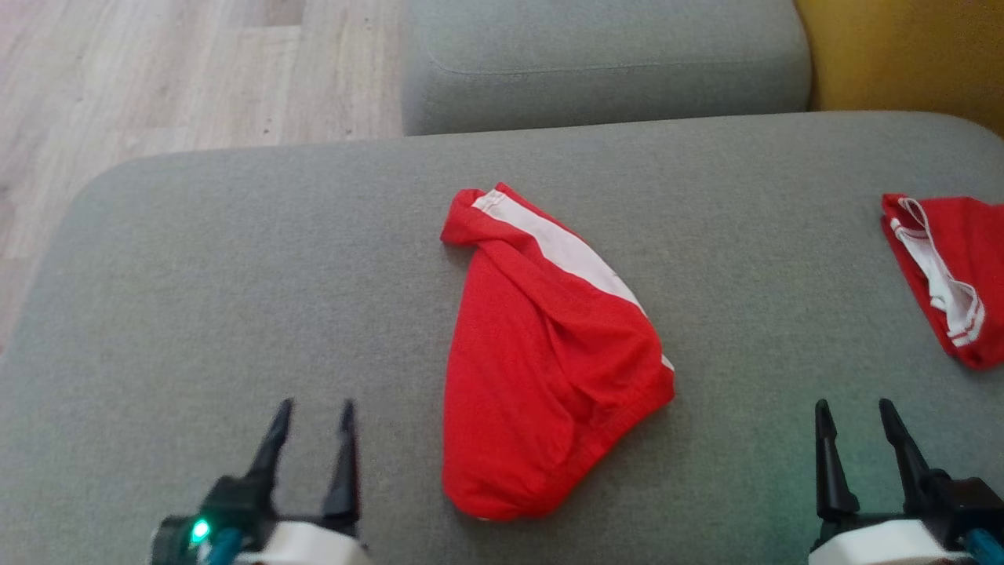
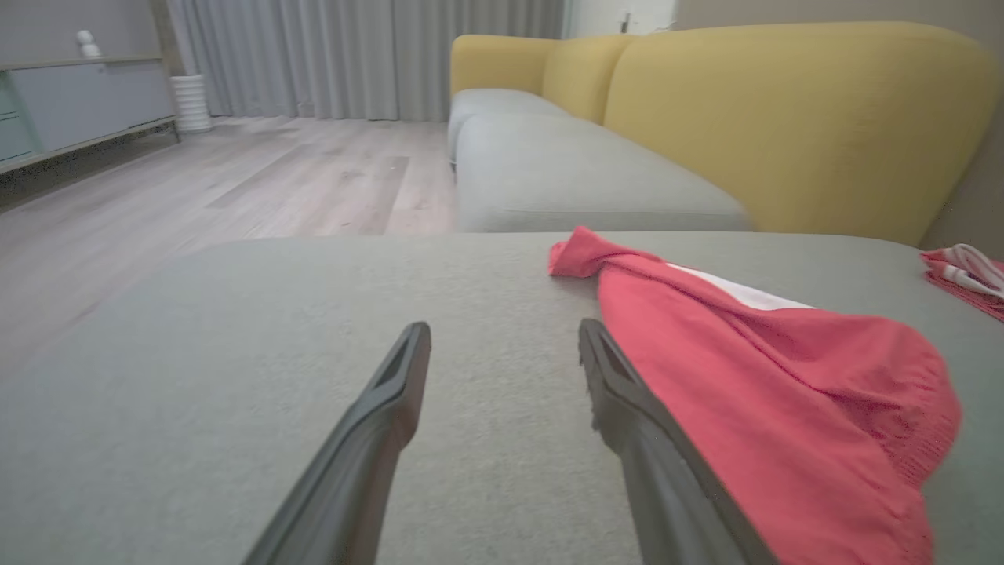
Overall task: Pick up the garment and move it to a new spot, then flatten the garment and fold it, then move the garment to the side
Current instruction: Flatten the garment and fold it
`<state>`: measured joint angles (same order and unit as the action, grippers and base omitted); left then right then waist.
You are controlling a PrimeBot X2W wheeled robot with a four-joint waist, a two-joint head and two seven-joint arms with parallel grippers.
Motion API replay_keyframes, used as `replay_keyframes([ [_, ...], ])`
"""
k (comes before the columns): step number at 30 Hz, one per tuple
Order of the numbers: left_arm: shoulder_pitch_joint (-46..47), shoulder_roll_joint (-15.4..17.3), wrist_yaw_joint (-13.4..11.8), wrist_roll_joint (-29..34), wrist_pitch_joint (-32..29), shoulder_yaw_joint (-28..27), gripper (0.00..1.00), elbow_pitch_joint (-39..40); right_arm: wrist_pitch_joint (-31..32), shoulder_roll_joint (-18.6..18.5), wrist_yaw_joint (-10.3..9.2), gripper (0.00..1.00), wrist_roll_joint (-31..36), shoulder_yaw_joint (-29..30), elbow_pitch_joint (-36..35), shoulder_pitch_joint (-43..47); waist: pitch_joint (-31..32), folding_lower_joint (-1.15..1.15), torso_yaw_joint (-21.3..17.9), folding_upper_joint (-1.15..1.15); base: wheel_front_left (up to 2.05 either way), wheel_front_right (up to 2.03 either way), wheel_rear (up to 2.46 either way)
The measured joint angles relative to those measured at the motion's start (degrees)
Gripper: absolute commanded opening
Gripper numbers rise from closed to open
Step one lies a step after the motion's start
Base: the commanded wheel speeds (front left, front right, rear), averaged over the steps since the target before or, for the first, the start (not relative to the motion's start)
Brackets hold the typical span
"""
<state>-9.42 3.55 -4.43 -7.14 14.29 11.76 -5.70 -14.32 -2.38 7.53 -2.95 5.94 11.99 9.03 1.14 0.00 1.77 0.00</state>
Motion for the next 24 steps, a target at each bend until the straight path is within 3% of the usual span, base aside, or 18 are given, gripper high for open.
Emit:
replay_keyframes([
  [5,4.0,-0.1,2.1,0.5,0.0,6.8,1.00,0.3,0.0,0.0,0.00,1.00,0.0,-0.2,-0.2,-0.2,-0.6,0.00,-1.4,0.00,0.00,0.00,0.00],
  [10,13.4,-0.2,3.5,-1.5,0.0,19.3,1.00,-1.1,0.0,0.0,0.00,1.00,0.0,-1.4,-0.4,-0.5,-1.9,0.00,-3.7,0.00,0.00,0.00,0.00],
  [16,26.4,-0.3,5.3,-5.5,-1.4,34.0,1.00,-8.4,0.0,0.0,0.00,1.00,-0.1,-3.1,-0.5,-4.2,-4.4,0.00,-7.9,0.00,0.00,0.00,0.00],
  [21,34.0,-0.4,3.3,-8.5,-3.4,40.5,1.00,-17.3,0.0,0.0,0.00,1.00,-1.1,-3.6,-0.6,-6.1,-7.0,0.01,-12.3,0.00,0.00,0.00,0.00],
  [23,35.5,-0.4,1.3,-9.8,-4.3,41.8,1.00,-21.2,0.0,0.0,0.00,1.00,-1.3,-3.6,-0.5,-6.1,-7.8,0.01,-14.1,0.00,0.00,0.00,0.00],
  [24,36.6,-0.4,-1.1,-9.9,-5.4,43.2,1.00,-25.2,0.0,0.0,0.00,1.00,-1.9,-3.4,-0.2,-6.1,-8.5,0.01,-15.8,0.00,0.00,0.00,0.00],
])
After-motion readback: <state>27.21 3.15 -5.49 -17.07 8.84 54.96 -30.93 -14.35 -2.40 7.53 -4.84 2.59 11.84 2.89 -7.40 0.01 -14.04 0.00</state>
